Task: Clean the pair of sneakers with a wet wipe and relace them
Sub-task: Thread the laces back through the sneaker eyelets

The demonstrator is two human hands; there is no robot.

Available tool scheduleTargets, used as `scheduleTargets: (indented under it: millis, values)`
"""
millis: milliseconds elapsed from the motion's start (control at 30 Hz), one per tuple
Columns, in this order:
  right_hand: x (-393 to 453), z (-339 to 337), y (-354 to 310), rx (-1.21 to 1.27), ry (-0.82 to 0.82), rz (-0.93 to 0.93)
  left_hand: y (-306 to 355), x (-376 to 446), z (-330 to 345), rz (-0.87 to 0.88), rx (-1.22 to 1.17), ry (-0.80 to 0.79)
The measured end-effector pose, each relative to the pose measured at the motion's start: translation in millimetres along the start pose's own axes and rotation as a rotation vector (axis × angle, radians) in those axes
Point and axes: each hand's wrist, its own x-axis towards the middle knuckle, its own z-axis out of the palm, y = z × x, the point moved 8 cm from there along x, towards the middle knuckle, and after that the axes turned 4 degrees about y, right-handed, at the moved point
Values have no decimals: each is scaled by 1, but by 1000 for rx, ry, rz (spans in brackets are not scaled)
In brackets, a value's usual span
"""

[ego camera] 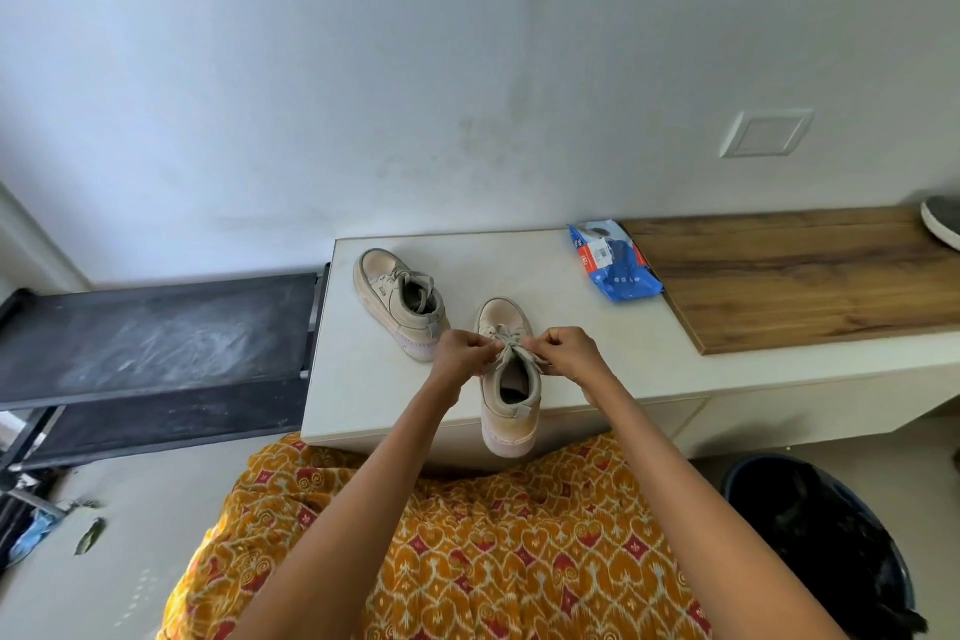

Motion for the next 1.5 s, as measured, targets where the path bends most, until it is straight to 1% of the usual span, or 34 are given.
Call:
scheduleTargets:
  millis: [100,167,200,333,400,500,600,733,867,967,1067,1167,1333,1433,1500]
  values:
    - [-1,7,-8,-88,-27,-4,2,-4,6,-11,-24,-97]
    - [-1,10,-14,-219,2,-52,-1,-6,9,-58,-62,-117]
    - [0,11,-15,-242,19,-66,-4,-7,10,-92,-95,-121]
    - [-2,14,-15,-158,61,-88,-14,-8,9,-229,-285,-144]
    - [-5,16,-16,-100,79,-107,-13,-6,9,-241,-257,-165]
    - [-9,18,-11,23,107,-80,-8,-4,14,-233,-135,-205]
    - [-11,18,-3,83,149,-51,-8,-2,16,-260,-128,-204]
    - [-11,21,-4,40,178,-52,-12,0,18,-298,-178,-208]
    - [-8,23,-12,-64,116,-110,-14,2,15,-267,-174,-201]
    - [-8,21,-17,-124,73,-137,-18,2,13,-278,-192,-208]
    - [-9,17,-20,-161,120,-142,-19,1,12,-322,-231,-177]
    - [-9,17,-16,-144,164,-116,-20,0,14,-380,-272,-164]
    - [-6,17,-9,-109,172,-66,-15,-5,11,-416,-308,-165]
    - [-5,18,-6,-75,146,-44,-13,-6,9,-397,-309,-152]
    - [-7,17,-7,-43,126,-56,-11,-6,6,-323,-258,-126]
